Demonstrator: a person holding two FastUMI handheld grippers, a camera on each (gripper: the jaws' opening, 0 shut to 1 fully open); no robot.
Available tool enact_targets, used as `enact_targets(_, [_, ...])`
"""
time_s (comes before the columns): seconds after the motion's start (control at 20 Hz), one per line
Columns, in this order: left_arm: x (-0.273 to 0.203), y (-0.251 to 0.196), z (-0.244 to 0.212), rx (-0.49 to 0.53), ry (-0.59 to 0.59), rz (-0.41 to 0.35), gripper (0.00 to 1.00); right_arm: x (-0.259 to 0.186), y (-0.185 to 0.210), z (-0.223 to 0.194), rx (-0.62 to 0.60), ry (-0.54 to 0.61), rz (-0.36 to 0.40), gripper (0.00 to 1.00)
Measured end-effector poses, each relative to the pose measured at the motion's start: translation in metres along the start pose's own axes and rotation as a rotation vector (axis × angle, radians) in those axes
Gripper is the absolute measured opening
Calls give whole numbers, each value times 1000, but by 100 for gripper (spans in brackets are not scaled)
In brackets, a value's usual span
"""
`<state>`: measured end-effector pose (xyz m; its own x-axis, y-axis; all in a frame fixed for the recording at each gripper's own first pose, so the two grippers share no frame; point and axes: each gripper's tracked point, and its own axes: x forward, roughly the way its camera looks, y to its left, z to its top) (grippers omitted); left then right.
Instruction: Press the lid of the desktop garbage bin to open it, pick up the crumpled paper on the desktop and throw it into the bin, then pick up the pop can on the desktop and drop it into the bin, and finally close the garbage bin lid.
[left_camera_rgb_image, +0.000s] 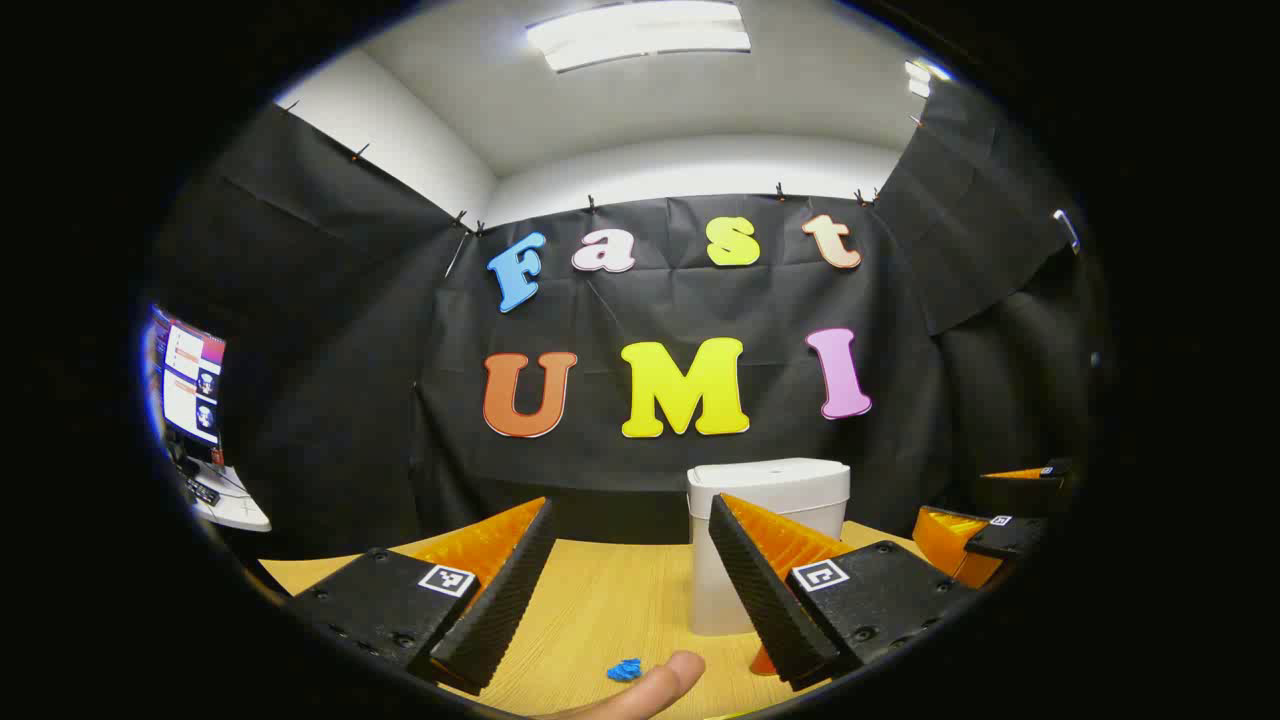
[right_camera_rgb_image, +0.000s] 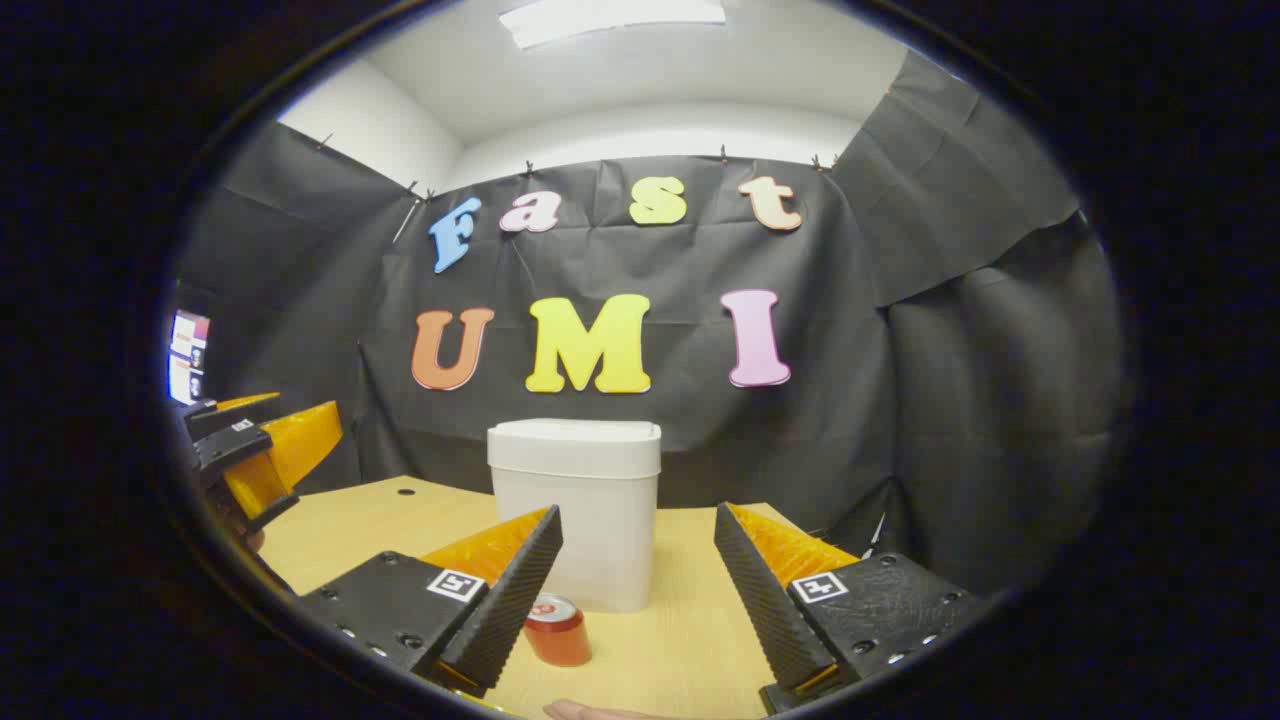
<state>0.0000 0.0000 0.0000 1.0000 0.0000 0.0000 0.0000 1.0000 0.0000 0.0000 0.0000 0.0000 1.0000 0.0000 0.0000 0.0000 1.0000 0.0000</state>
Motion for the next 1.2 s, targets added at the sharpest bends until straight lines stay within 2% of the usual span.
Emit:
enact_targets(0.45, [2, 15, -36, 55, 171, 25, 99, -6, 12, -2, -18, 2, 9, 97])
enact_targets(0.65, [4, 16, -53, 25, 247, 19, 99, -3, 12, -8, -19, 21, 5, 97])
enact_targets(1.2, [2, -8, -65, 38, 282, -54, 99, 2, 5, -12, -32, 26, -2, 95])
